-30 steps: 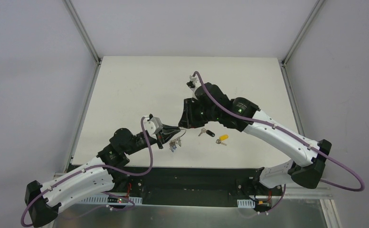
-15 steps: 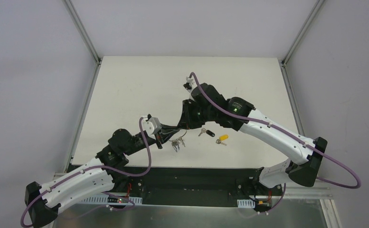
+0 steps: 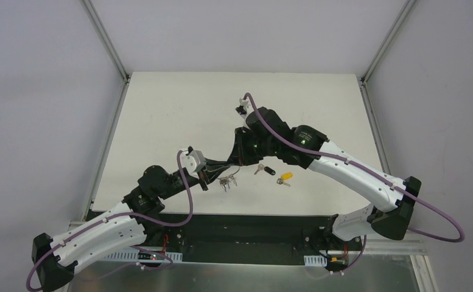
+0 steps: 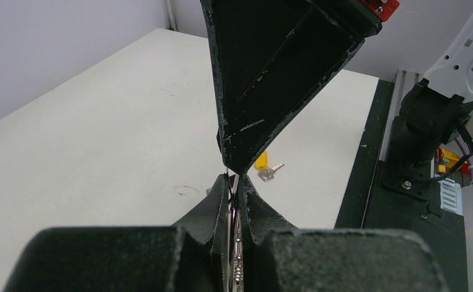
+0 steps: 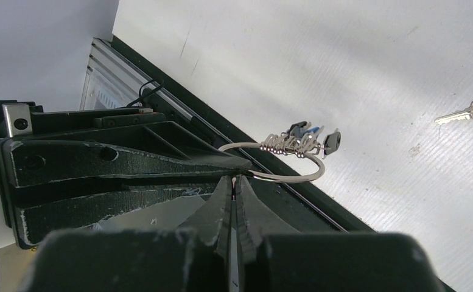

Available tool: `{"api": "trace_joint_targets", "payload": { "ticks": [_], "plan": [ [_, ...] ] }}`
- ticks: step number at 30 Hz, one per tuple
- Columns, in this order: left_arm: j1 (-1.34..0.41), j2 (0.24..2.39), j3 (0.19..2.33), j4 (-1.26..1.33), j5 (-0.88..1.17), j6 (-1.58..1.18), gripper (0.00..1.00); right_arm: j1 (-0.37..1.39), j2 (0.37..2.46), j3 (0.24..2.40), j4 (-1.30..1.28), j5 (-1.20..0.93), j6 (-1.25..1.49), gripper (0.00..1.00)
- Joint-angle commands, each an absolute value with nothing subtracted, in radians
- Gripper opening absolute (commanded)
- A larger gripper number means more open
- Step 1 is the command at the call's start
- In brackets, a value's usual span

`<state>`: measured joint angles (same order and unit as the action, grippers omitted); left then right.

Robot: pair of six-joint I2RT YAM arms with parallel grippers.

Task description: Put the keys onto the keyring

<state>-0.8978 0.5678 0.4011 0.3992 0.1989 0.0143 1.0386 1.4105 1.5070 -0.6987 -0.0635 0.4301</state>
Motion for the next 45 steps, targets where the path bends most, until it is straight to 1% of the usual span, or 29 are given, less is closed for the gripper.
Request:
{"api": "trace_joint_targets", "payload": {
  "ticks": [1, 27, 33, 37, 45],
  "plan": [
    [-0.904, 0.556, 0.407, 0.442, 0.188, 0.018, 0.0, 1.038, 1.341, 1.527, -0.679, -0.011, 0.433, 0.0],
    [-0.904, 0.584, 0.416, 0.431, 0.204, 0.024, 0.0, 1.038, 1.334, 1.545, -0.683, -0.016, 0.43, 0.0],
    [-0.903, 0.581, 0.411, 0.439, 0.2, 0.023, 0.08, 1.038, 1.347, 1.547, -0.681, -0.033, 0.429, 0.0],
    [-0.903, 0.578, 0.408, 0.442, 0.198, 0.022, 0.15, 1.038, 1.356, 1.552, -0.681, -0.044, 0.43, 0.0],
    [-0.903, 0.566, 0.402, 0.446, 0.196, 0.022, 0.18, 1.038, 1.361, 1.557, -0.683, -0.049, 0.427, 0.0]
  ]
}}
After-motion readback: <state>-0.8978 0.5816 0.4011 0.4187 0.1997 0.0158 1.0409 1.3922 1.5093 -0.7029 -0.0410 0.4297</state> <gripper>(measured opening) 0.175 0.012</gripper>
